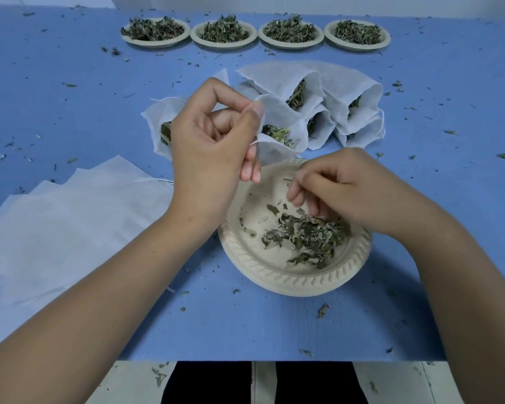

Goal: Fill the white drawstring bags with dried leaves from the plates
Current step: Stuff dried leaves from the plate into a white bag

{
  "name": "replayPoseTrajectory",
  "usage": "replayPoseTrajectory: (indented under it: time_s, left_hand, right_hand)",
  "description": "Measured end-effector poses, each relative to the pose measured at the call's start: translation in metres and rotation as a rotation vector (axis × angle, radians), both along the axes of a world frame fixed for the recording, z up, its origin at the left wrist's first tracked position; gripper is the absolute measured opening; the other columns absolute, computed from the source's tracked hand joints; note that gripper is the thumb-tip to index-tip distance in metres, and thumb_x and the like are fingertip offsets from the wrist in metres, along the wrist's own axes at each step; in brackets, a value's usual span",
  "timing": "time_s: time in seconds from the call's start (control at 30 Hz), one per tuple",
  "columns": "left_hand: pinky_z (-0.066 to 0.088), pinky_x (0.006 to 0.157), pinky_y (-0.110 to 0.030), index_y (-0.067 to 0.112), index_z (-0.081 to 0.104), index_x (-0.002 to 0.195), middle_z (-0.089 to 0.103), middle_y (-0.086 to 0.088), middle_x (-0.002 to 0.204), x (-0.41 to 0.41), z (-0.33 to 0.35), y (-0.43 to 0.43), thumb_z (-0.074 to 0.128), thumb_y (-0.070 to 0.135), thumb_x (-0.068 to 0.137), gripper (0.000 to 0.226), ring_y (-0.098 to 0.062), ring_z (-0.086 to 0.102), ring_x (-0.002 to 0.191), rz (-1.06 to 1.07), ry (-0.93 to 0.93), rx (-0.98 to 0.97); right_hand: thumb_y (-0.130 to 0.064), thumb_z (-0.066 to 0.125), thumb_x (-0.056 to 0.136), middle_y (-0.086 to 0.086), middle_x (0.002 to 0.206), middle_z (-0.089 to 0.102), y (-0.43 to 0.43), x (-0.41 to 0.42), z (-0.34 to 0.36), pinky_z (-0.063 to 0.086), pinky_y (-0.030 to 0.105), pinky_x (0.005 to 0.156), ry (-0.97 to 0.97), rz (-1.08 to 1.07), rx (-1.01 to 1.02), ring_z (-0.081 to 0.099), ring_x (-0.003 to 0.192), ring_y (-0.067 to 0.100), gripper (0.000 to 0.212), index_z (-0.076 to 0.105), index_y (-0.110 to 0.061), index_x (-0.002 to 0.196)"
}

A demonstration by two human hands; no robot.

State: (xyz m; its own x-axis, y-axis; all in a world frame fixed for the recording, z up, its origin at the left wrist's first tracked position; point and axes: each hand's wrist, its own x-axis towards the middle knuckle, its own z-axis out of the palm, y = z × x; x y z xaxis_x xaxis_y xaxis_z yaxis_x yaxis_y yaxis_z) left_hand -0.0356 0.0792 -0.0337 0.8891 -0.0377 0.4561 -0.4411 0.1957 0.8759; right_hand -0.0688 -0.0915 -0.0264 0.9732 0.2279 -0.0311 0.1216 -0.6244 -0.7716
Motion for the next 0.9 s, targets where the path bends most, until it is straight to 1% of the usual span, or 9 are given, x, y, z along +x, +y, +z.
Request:
replayPoseTrajectory:
  time_s: [0.1, 0.2, 0.33, 0.43, 0.5, 0.63, 0.67, 0.8, 0.9]
  left_hand:
    - [0.040, 0.039, -0.022, 0.013, 0.048, 0.076, 0.046, 0.012, 0.040, 0.000, 0.000, 0.000, 0.056, 0.003, 0.095, 0.023, -0.007, 0.037, 0.029, 0.004, -0.002, 0.006]
    - [0.040, 0.040, -0.022, 0.013, 0.048, 0.077, 0.046, 0.012, 0.040, 0.000, 0.000, 0.001, 0.056, 0.003, 0.095, 0.022, -0.007, 0.037, 0.029, 0.005, 0.002, -0.002]
    - [0.040, 0.040, -0.021, 0.013, 0.049, 0.076, 0.046, 0.013, 0.041, 0.000, 0.000, 0.000, 0.056, 0.003, 0.095, 0.023, -0.007, 0.036, 0.029, -0.002, 0.004, -0.001]
    - [0.040, 0.040, -0.021, 0.013, 0.048, 0.076, 0.045, 0.013, 0.040, 0.000, -0.001, 0.000, 0.056, 0.003, 0.095, 0.023, -0.007, 0.036, 0.029, 0.002, 0.007, 0.005]
    - [0.040, 0.040, -0.022, 0.013, 0.048, 0.076, 0.045, 0.012, 0.040, 0.000, 0.000, 0.000, 0.056, 0.003, 0.095, 0.023, -0.007, 0.036, 0.029, 0.008, 0.007, 0.007]
    - [0.039, 0.040, -0.022, 0.013, 0.048, 0.076, 0.046, 0.012, 0.041, 0.001, 0.000, 0.000, 0.056, 0.003, 0.095, 0.022, -0.007, 0.037, 0.029, 0.012, 0.002, 0.006]
    - [0.039, 0.040, -0.022, 0.013, 0.048, 0.077, 0.046, 0.011, 0.041, 0.000, 0.000, 0.000, 0.056, 0.003, 0.095, 0.022, -0.007, 0.037, 0.029, 0.014, 0.001, 0.007]
    - [0.040, 0.040, -0.023, 0.012, 0.048, 0.077, 0.046, 0.011, 0.041, 0.000, 0.000, 0.001, 0.056, 0.003, 0.095, 0.022, -0.007, 0.037, 0.029, 0.006, 0.002, 0.004]
    - [0.039, 0.039, -0.022, 0.012, 0.049, 0.076, 0.046, 0.012, 0.041, 0.000, 0.000, 0.000, 0.057, 0.004, 0.095, 0.022, -0.007, 0.036, 0.029, -0.005, 0.019, 0.024]
  right_hand:
    - [-0.029, 0.062, 0.089, 0.006, 0.081, 0.073, 0.000, -0.005, 0.007, 0.050, 0.019, 0.058, 0.140, 0.128, 0.166, 0.060, 0.063, 0.014, 0.023, 0.072, -0.008, 0.087]
    - [-0.045, 0.077, 0.060, -0.014, 0.086, 0.067, -0.015, -0.004, 0.015, 0.046, 0.015, 0.065, 0.149, 0.255, 0.043, 0.056, 0.066, -0.001, 0.040, 0.072, -0.030, 0.096]
    - [-0.029, 0.087, 0.062, -0.009, 0.109, 0.057, -0.024, -0.006, 0.015, 0.046, 0.026, 0.076, 0.277, 0.478, -0.099, 0.052, 0.094, 0.010, 0.052, 0.068, -0.041, 0.109]
    - [-0.006, 0.084, 0.070, -0.012, 0.102, 0.058, -0.020, -0.006, 0.010, 0.042, 0.012, 0.066, 0.227, 0.452, -0.101, 0.051, 0.081, 0.002, 0.044, 0.072, -0.034, 0.101]
    - [0.004, 0.076, 0.073, -0.018, 0.090, 0.059, -0.015, -0.005, 0.008, 0.044, 0.012, 0.066, 0.160, 0.372, -0.110, 0.056, 0.076, 0.004, 0.039, 0.073, -0.029, 0.094]
    - [0.002, 0.069, 0.077, -0.015, 0.089, 0.068, -0.008, -0.003, 0.005, 0.053, 0.045, 0.080, 0.033, 0.265, -0.115, 0.064, 0.085, 0.033, 0.032, 0.075, -0.027, 0.087]
    - [0.003, 0.069, 0.078, -0.014, 0.089, 0.070, -0.007, -0.003, 0.006, 0.053, 0.045, 0.083, 0.008, 0.253, -0.082, 0.065, 0.086, 0.031, 0.030, 0.075, -0.025, 0.087]
    - [0.008, 0.072, 0.077, 0.000, 0.086, 0.073, -0.014, -0.005, 0.015, 0.055, 0.020, 0.077, -0.030, 0.268, 0.285, 0.069, 0.083, 0.013, 0.021, 0.073, -0.011, 0.087]
    - [0.002, 0.071, 0.074, 0.004, 0.082, 0.071, -0.017, -0.003, 0.019, 0.055, 0.022, 0.072, -0.187, 0.238, 0.535, 0.068, 0.077, 0.015, 0.018, 0.067, -0.007, 0.089]
